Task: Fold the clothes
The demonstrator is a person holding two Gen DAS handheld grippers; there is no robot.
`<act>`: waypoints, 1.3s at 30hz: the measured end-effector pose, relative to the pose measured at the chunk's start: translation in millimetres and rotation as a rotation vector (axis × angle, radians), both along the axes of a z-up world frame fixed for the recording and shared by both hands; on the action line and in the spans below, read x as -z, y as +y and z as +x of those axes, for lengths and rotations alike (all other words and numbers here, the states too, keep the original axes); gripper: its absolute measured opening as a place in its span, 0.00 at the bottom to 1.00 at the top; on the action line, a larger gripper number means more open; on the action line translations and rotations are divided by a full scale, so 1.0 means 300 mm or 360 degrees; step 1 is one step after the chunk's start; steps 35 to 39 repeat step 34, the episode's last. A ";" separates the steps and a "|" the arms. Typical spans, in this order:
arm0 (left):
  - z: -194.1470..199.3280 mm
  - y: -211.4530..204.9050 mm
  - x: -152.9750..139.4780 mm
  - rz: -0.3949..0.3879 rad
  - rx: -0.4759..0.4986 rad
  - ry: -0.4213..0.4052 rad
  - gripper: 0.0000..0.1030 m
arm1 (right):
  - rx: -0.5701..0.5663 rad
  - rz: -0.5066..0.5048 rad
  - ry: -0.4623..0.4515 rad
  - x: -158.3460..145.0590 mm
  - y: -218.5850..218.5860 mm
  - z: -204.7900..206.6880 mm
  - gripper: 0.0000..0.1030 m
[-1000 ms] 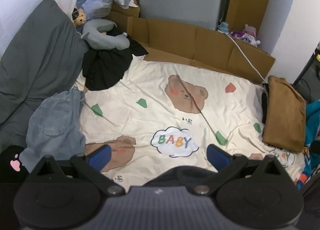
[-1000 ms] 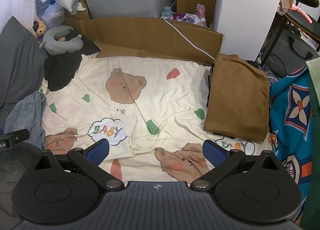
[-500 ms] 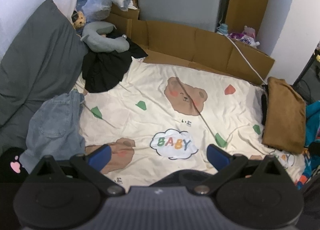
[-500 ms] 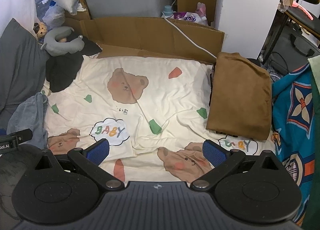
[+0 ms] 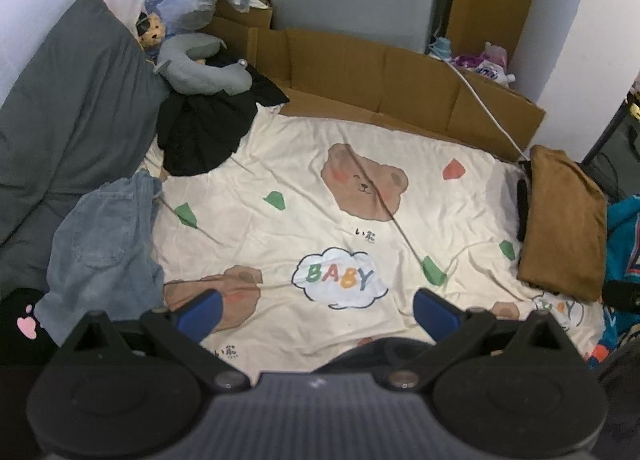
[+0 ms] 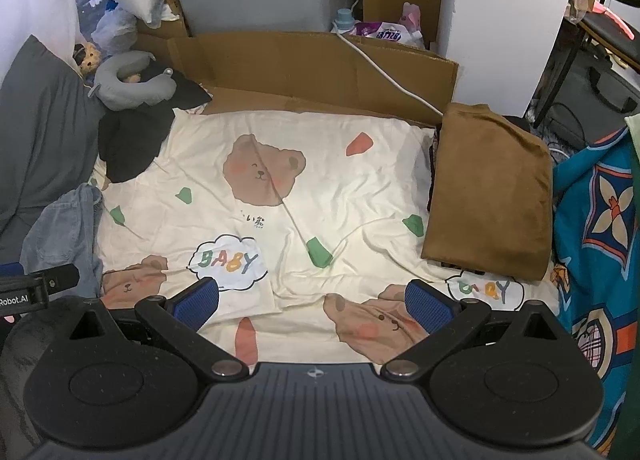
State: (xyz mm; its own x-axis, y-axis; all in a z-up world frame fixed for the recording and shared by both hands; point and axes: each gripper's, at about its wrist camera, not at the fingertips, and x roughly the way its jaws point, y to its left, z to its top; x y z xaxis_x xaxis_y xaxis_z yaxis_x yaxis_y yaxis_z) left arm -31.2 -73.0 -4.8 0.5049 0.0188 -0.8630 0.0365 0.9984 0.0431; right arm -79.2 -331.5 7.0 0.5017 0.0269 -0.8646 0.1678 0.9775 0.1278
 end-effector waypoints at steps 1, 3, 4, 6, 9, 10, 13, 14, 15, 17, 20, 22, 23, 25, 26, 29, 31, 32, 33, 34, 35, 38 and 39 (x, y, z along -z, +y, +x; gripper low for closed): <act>0.000 -0.002 0.000 0.0007 0.0004 -0.0004 0.99 | 0.0001 0.0006 0.0000 0.000 -0.002 0.000 0.99; 0.000 -0.007 0.000 0.0021 0.0011 -0.0013 0.99 | 0.0003 0.0015 -0.0001 0.001 -0.003 0.000 0.99; 0.000 -0.010 0.000 0.0028 0.0015 -0.0017 0.98 | 0.0004 0.0018 -0.0001 0.002 -0.003 0.000 0.99; 0.000 -0.015 0.000 0.0039 0.0026 -0.0025 0.98 | 0.0004 0.0019 -0.0002 0.002 0.000 -0.001 0.99; -0.001 -0.019 0.002 0.0053 0.0033 -0.0032 0.98 | 0.0004 0.0019 -0.0003 0.003 -0.002 0.000 0.99; -0.002 -0.020 0.003 0.0055 0.0033 -0.0033 0.98 | 0.0004 0.0020 -0.0003 0.004 -0.003 0.000 0.99; -0.001 -0.017 0.005 0.0055 0.0033 -0.0037 0.98 | 0.0005 0.0017 -0.0002 0.004 -0.002 0.001 0.99; 0.000 -0.017 0.005 0.0055 0.0032 -0.0038 0.98 | 0.0006 0.0015 0.0000 0.004 -0.001 0.001 0.99; -0.002 -0.018 0.006 0.0056 0.0031 -0.0040 0.98 | 0.0008 0.0012 0.0001 0.004 0.001 0.003 0.99; -0.004 -0.019 0.007 0.0057 0.0031 -0.0044 0.98 | 0.0009 0.0004 0.0004 0.004 0.006 0.006 0.99; -0.003 -0.016 0.007 0.0060 0.0035 -0.0049 0.98 | 0.0010 -0.0012 0.0009 0.004 0.011 0.008 0.99; -0.001 -0.013 0.009 0.0057 0.0039 -0.0048 0.98 | 0.0016 -0.0019 0.0008 0.003 0.013 0.007 0.99; 0.000 -0.012 0.009 0.0055 0.0040 -0.0048 0.98 | 0.0020 -0.0022 0.0008 0.003 0.014 0.006 0.99; 0.002 -0.009 0.010 0.0052 0.0042 -0.0046 0.98 | 0.0029 -0.0029 0.0005 0.003 0.013 0.003 0.99; 0.003 -0.006 0.009 0.0052 0.0039 -0.0047 0.98 | 0.0033 -0.0032 0.0002 0.002 0.012 0.001 0.99; 0.005 -0.001 0.009 0.0051 0.0030 -0.0050 0.98 | 0.0041 -0.0034 -0.0011 -0.001 0.007 -0.007 0.99; 0.008 0.001 0.009 0.0043 0.0027 -0.0041 0.98 | 0.0046 -0.0023 -0.0016 -0.001 0.003 -0.010 0.99; 0.010 0.004 0.009 0.0040 0.0024 -0.0040 0.98 | 0.0047 -0.0020 -0.0017 -0.002 0.002 -0.011 0.99; 0.010 0.005 0.009 0.0039 0.0025 -0.0041 0.98 | 0.0047 -0.0018 -0.0019 -0.002 0.001 -0.012 0.99; 0.010 0.006 0.009 0.0039 0.0026 -0.0041 0.99 | 0.0048 -0.0017 -0.0019 -0.002 0.000 -0.013 0.99; 0.010 0.006 0.009 0.0039 0.0026 -0.0041 0.99 | 0.0048 -0.0017 -0.0019 -0.002 0.000 -0.013 0.99; 0.010 0.006 0.009 0.0039 0.0026 -0.0041 0.99 | 0.0048 -0.0017 -0.0019 -0.002 0.000 -0.013 0.99; 0.010 0.006 0.009 0.0039 0.0026 -0.0041 0.99 | 0.0048 -0.0017 -0.0019 -0.002 0.000 -0.013 0.99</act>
